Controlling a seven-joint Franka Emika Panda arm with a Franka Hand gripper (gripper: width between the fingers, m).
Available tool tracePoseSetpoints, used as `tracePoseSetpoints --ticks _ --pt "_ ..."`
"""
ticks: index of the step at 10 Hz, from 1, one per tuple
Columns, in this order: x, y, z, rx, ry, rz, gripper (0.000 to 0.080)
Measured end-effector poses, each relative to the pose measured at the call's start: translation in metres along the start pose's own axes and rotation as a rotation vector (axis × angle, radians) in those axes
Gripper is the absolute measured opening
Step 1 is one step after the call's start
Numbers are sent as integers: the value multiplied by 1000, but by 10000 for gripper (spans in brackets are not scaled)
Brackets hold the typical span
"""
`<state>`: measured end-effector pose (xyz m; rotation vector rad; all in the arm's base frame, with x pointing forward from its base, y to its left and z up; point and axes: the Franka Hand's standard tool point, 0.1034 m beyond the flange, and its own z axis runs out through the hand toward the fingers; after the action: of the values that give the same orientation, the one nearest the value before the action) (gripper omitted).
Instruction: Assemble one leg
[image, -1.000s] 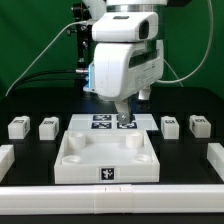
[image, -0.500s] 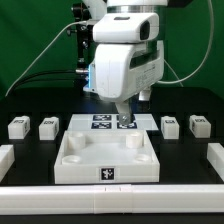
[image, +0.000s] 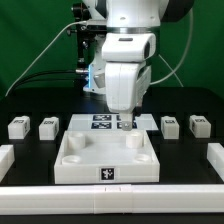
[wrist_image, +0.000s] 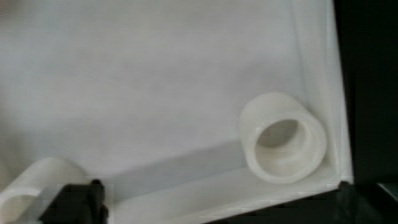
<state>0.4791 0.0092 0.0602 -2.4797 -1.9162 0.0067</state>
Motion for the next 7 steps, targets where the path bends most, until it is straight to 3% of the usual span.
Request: tracePoseSetpoints --ticks 2,6,7 --pt "-12 -6 2 15 -6 -13 650" --pt "-14 -8 5 21 -6 -35 650" --pt "-22 -10 11 36 -6 -74 650"
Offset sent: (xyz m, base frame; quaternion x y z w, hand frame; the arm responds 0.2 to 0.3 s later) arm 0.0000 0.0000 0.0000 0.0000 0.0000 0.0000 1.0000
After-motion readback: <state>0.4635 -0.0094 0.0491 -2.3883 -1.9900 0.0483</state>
